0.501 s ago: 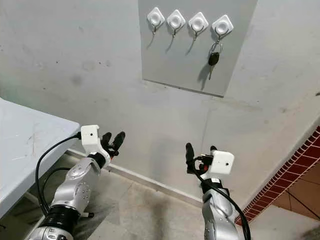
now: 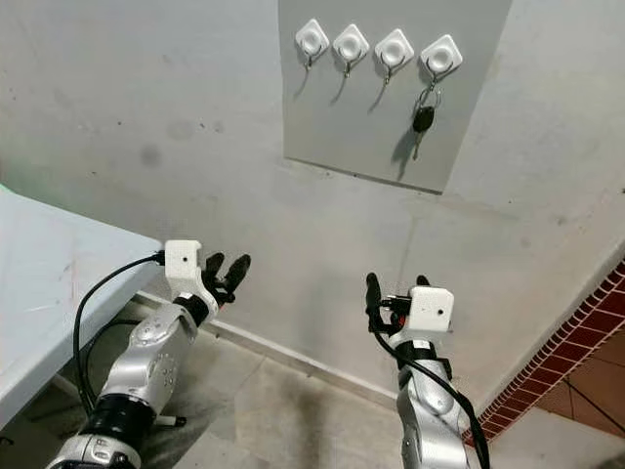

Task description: Hang keys on a hook

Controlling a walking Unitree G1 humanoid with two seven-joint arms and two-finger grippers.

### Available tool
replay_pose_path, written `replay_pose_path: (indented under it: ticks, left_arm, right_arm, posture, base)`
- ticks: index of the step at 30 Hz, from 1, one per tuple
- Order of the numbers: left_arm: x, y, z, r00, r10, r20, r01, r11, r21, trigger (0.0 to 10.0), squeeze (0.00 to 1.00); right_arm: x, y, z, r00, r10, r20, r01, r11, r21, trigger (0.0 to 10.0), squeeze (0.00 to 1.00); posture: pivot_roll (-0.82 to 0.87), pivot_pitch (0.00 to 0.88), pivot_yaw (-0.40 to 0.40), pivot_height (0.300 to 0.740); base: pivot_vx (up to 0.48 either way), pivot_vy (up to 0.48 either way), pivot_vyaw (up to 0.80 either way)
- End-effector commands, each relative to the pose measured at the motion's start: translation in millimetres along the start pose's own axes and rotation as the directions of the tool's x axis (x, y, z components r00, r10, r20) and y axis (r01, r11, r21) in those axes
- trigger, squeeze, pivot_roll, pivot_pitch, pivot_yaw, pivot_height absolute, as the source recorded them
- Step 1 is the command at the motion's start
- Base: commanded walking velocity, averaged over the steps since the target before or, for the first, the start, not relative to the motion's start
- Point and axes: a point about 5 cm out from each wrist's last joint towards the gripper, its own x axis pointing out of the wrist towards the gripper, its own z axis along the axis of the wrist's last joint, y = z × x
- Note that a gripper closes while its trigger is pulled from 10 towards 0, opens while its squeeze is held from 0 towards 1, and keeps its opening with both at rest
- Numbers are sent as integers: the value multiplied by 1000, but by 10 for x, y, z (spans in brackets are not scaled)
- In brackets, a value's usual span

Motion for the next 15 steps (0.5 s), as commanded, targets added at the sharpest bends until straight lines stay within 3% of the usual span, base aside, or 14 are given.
replay_pose_path:
  ticks: [1,4,8,15]
  left_arm:
    - [-62,-40,-23,999,-33,11,33,999,22,10000,0]
    - [-115,-50,-91,999,-29,-12,29,1000,-2,10000,0]
    - [-219,-75,-129,999,-33,16,32,998,59,10000,0]
    - [-338,-134,-5,996,-66,53,66,998,11,10000,0]
  right_arm:
    - [-23,45,-16,1000,6,-2,-7,1000,-10,10000,0]
    - [-40,70,0,1000,6,7,-6,1000,-27,10000,0]
    - [-138,123,-18,1000,13,9,-13,999,-38,10000,0]
    - [-320,169,148,997,37,70,-36,999,-13,10000,0]
  posture:
    - [3,0,56,740]
    - [1,0,65,740]
    - [1,14,63,740]
    - [-2,32,55,740]
  base:
    - [0,0,0]
    - [0,0,0]
    - [0,0,0]
    - [0,0,0]
